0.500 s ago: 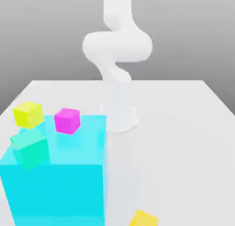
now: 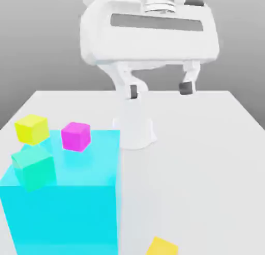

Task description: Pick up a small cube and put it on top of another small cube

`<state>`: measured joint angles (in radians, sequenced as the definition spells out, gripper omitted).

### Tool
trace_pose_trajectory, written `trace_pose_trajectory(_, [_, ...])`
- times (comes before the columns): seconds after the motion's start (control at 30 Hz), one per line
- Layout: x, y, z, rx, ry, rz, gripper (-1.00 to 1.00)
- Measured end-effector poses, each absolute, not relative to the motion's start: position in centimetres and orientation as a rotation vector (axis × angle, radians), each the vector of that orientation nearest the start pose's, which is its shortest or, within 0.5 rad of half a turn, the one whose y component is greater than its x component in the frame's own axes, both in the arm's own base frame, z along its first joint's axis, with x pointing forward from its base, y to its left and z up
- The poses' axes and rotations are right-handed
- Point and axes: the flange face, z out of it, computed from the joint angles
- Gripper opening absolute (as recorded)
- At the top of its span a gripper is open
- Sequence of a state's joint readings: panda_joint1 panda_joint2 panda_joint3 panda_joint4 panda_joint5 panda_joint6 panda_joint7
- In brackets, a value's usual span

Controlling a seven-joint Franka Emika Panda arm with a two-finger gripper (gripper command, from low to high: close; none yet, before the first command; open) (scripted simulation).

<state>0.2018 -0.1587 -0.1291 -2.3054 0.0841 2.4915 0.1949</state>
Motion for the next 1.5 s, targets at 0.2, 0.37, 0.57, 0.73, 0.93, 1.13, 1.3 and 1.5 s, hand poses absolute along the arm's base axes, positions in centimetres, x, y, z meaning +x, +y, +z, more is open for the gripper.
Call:
trace_pose_trajectory(0.2, [53.3,5.3,33.9,-3.057,-0.039,-0.289,0.0])
trace_pose_trajectory(0.37, [53.0,5.9,24.9,-3.101,-0.296,-0.109,0.0])
trace_pose_trajectory(0.57, [52.3,6.1,15.4,-3.109,-0.451,-0.003,0.0])
trace_pose_trajectory(0.73, [52.2,6.1,14.1,-3.109,-0.452,0.001,-1.0])
trace_pose_trajectory(0.93, [52.2,6.1,17.3,-3.109,-0.454,0.002,-1.0])
trace_pose_trajectory(1.13, [52.2,6.4,24.3,-3.097,-0.392,-0.009,-1.0])
trace_pose_trajectory(1.3, [51.1,3.0,31.3,-3.125,-0.105,-0.021,-1.0])
trace_pose_trajectory(1.5, [47.3,-3.0,38.0,-3.112,0.416,-0.019,-1.0])
